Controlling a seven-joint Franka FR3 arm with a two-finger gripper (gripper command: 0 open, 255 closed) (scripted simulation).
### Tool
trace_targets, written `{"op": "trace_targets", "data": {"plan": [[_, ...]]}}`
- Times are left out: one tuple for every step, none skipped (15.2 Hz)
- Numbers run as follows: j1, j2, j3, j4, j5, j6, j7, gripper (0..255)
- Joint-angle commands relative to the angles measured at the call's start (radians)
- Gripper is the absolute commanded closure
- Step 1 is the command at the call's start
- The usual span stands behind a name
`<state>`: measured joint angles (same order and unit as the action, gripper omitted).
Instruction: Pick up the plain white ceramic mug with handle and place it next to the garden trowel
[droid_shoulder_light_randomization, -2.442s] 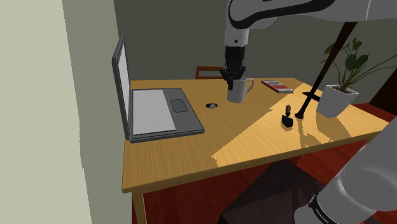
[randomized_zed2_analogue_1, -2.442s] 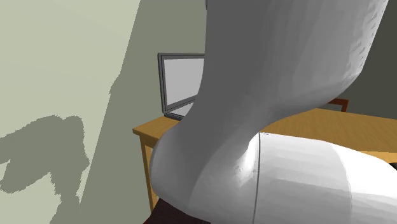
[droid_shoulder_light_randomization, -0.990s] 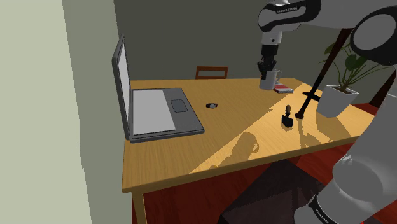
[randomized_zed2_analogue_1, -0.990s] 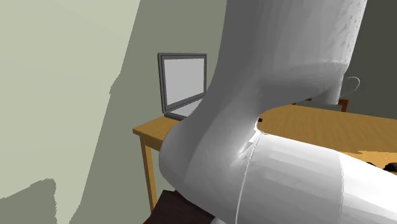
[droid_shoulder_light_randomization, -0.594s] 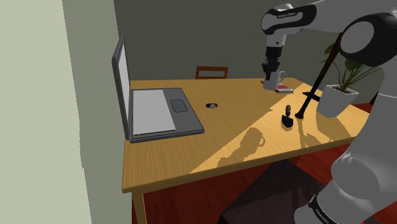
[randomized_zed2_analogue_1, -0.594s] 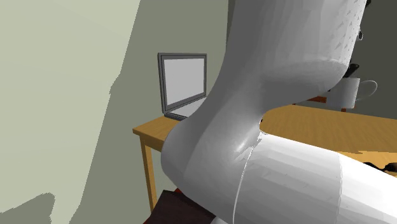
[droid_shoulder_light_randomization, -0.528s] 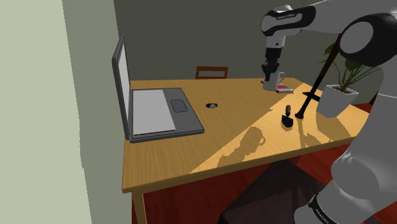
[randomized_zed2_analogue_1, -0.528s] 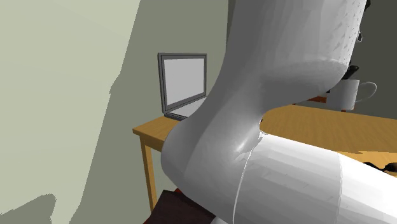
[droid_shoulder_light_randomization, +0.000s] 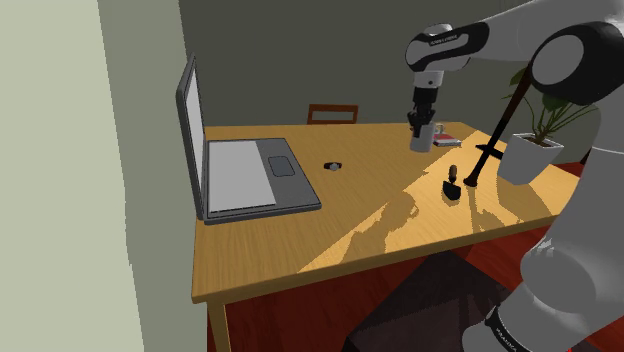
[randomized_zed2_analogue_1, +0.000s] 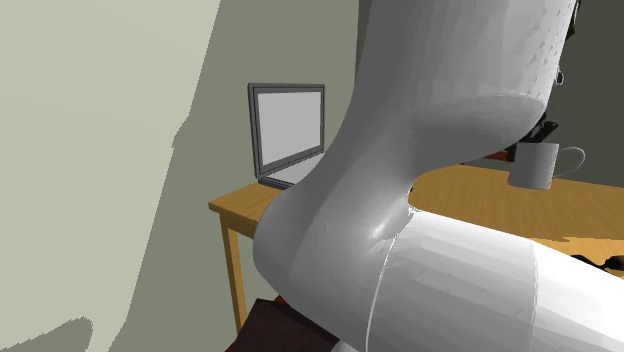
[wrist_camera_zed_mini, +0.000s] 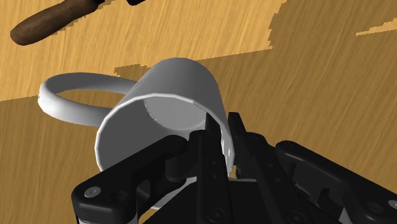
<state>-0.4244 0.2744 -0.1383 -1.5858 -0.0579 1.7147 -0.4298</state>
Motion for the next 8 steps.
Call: {"op": "trace_targets", "data": {"plan": [[0.0, 0.003, 0.0, -0.027, 0.0, 0.03, 0.001, 255], [0.0, 0.005, 0.0, -0.038, 0.0, 0.043, 0.002, 255], [0.0, 0.007, 0.0, -0.048, 0.0, 0.056, 0.003, 255], [-0.001, 0.009, 0.0, -0.059, 0.0, 0.068, 0.004, 255], [-0.001, 0.012, 0.001, -0.068, 0.001, 0.08, 0.004, 255], [-0.001, 0.015, 0.001, -0.078, 0.001, 0.093, 0.005, 255], [-0.001, 0.018, 0.001, -0.087, 0.001, 0.105, 0.006, 255], [-0.001, 0.021, 0.001, -0.096, 0.001, 0.117, 0.006, 255]]}}
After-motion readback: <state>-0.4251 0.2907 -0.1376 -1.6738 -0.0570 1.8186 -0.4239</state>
